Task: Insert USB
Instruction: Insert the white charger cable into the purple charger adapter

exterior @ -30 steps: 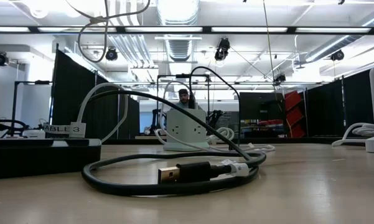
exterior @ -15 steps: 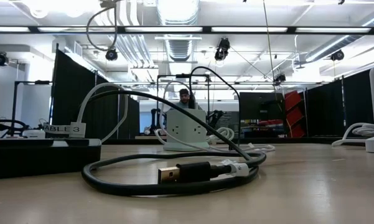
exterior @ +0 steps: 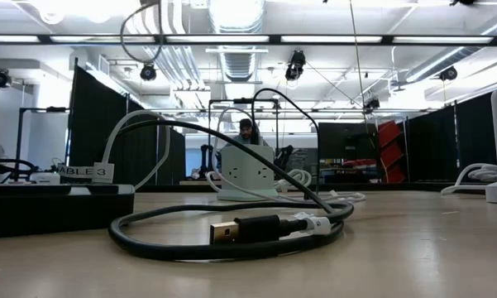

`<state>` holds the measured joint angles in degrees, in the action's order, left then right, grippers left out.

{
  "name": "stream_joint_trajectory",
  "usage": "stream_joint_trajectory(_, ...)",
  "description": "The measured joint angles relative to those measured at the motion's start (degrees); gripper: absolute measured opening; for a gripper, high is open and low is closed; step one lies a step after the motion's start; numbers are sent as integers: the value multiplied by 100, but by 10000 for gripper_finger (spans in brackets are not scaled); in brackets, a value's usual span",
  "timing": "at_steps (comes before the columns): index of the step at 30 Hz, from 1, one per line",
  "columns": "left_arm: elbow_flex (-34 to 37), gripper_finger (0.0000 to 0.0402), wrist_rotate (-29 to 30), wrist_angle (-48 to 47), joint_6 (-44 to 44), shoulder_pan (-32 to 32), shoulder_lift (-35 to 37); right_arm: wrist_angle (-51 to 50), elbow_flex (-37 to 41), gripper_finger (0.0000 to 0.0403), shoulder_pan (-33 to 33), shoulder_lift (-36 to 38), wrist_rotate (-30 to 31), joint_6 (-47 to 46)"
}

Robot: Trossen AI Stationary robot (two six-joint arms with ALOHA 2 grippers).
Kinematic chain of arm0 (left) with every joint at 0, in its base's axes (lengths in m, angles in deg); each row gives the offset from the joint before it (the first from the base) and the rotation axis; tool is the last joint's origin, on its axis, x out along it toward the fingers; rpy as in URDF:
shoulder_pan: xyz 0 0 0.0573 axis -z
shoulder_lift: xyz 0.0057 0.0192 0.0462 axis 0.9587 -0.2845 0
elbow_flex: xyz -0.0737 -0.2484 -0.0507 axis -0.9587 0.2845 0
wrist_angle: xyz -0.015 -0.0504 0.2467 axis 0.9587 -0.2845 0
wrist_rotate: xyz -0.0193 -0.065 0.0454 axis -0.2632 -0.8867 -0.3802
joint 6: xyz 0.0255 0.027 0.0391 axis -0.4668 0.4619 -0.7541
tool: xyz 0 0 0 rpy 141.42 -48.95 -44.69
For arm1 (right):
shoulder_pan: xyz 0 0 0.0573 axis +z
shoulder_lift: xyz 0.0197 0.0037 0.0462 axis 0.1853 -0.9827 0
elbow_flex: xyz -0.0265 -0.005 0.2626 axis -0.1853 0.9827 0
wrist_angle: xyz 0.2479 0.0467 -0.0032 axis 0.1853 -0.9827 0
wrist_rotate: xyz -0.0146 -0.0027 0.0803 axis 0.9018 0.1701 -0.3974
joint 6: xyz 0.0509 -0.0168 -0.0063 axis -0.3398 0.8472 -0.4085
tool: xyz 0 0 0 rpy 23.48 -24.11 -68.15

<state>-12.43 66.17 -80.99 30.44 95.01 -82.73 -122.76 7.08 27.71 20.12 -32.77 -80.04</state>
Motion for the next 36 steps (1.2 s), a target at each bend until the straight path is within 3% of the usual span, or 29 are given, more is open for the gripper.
stream_joint_trajectory(4, 430, 12, 24, 617, -358, 0, -38, -2, -353, 116, -623, 103, -90, 991)
stream_joint_trajectory(11, 1293, 12, 159, 2622, -1511, -62, -54, 641, -853, 116, -1600, 48, -1656, 2111)
stream_joint_trajectory(18, 1893, 12, 432, 4112, -3203, -94, -54, 1297, -1045, 116, -2374, -19, -2990, 1824)
stream_joint_trajectory(23, 1994, 12, 472, 4679, -3739, -161, -85, 1465, -1090, 116, -2775, -149, -3885, 1606)
stream_joint_trajectory(31, 1994, 12, 469, 4900, -3665, -188, -205, 1788, -1091, 116, -2821, -449, -4327, 2159)
stream_joint_trajectory(34, 1994, 12, 405, 4912, -2865, -239, -214, 1867, -1091, 116, -2830, -513, -4262, 2334)
stream_joint_trajectory(36, 1994, 12, -63, 4842, -2151, -353, -151, 1858, -1091, 116, -2832, -542, -4074, 2511)
